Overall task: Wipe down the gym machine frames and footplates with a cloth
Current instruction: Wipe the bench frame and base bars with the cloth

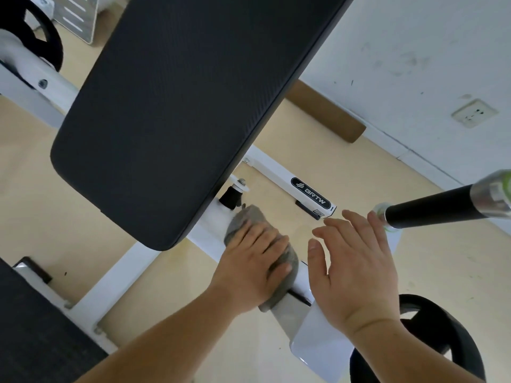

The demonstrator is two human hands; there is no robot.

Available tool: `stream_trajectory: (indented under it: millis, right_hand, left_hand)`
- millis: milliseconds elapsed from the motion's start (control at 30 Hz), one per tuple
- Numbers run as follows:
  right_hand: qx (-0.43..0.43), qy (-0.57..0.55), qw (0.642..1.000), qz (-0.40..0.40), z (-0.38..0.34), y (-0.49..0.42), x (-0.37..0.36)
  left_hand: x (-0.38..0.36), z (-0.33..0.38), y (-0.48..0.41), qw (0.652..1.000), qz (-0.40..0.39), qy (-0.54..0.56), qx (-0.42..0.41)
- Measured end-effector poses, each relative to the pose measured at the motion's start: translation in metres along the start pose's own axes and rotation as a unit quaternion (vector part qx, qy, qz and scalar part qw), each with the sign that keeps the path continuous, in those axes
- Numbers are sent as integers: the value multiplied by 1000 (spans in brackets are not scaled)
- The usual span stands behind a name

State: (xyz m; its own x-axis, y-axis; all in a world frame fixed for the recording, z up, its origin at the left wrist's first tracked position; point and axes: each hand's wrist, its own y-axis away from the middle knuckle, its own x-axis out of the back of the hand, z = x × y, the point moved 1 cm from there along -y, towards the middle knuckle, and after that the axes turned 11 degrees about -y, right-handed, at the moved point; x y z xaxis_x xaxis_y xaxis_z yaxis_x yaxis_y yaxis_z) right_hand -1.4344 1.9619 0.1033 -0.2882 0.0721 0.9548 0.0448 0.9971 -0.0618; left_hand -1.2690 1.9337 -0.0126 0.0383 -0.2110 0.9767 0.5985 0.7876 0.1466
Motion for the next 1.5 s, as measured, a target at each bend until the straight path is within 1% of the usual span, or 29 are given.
stream_trajectory:
  millis: [100,200,233,300,367,400,433,500,567,667,733,767,833,900,967,1000,1033,1067,1100,1133,1200,1267,1300,1333,1367,1400,1500]
  right_hand:
    - [-2,1,1000,-2,-1,0,0]
    - [1,-2,1000,1,-1,1,-1]
    - [1,-2,1000,0,-1,1,-1]
    - [-2,1,1000,-4,-1,1,-1]
    - [-3,2,1000,-5,-1,2,0]
    - [-2,0,1000,-4,-2,3,0]
    - [-2,-2,1000,-3,-2,2,0]
    - [-3,-3,1000,-1,-1,0,1]
    - [-2,-3,1000,-2,-2,-1,1]
    - [1,-1,1000,3,-2,0,2]
    - [1,-4,1000,5,-3,1,1]
    - [1,-6,1000,6,-4,0,1]
    - [-1,-4,1000,4,-4,0,1]
    - [-1,-3,1000,4,-5,0,0]
    - [-1,-1,1000,5,-3,0,0]
    - [0,1,1000,6,-3,0,0]
    - [2,1,1000,7,-2,0,0]
    - [4,1,1000,10,-2,0,0]
    - [5,0,1000,12,-1,0,0]
    - [4,0,1000,12,-1,0,0]
    - [2,2,1000,7,-1,0,0]
    - [5,4,1000,8,0,1,0]
    - [6,4,1000,10,0,2,0]
    - [6,2,1000,14,0,2,-1]
    - [4,0,1000,16,0,1,-1]
    - [2,1,1000,16,1,1,-1]
    - [3,8,1000,14,2,2,-3]
  left_hand:
    - [-10,-5,19,999,-1,43,-5]
    - [1,-10,-6,999,-39,-23,-25]
    - [8,-12,-22,996,-65,-54,-21]
    - [20,-16,-53,984,-147,-102,1]
    - [24,-17,-71,974,-196,-111,6]
    - [23,-18,-72,975,-193,-113,6]
    - [22,-18,-67,980,-167,-112,6]
    - [14,-15,-41,995,-72,-64,12]
    - [-1,-13,-3,1000,-2,6,0]
    - [-19,-15,35,998,24,58,-3]
    - [-19,-14,35,998,20,60,5]
    - [-13,-13,27,999,9,48,7]
    - [3,-14,-6,998,-52,-7,18]
    - [19,-17,-47,986,-147,-76,36]
    - [29,-18,-76,965,-235,-106,46]
    - [31,-16,-82,960,-254,-106,45]
    - [32,-13,-83,960,-256,-106,41]
    - [30,-10,-79,963,-246,-110,31]
    - [28,-6,-70,969,-218,-111,23]
    - [24,-3,-57,981,-168,-98,23]
    - [10,1,-27,998,-43,-32,16]
    - [-6,2,2,995,94,38,7]
    - [-10,3,13,986,149,69,24]
    - [-10,4,22,977,182,98,50]
    - [-6,6,30,970,194,122,85]
    - [0,10,38,964,190,143,123]
    - [14,22,74,939,152,191,241]
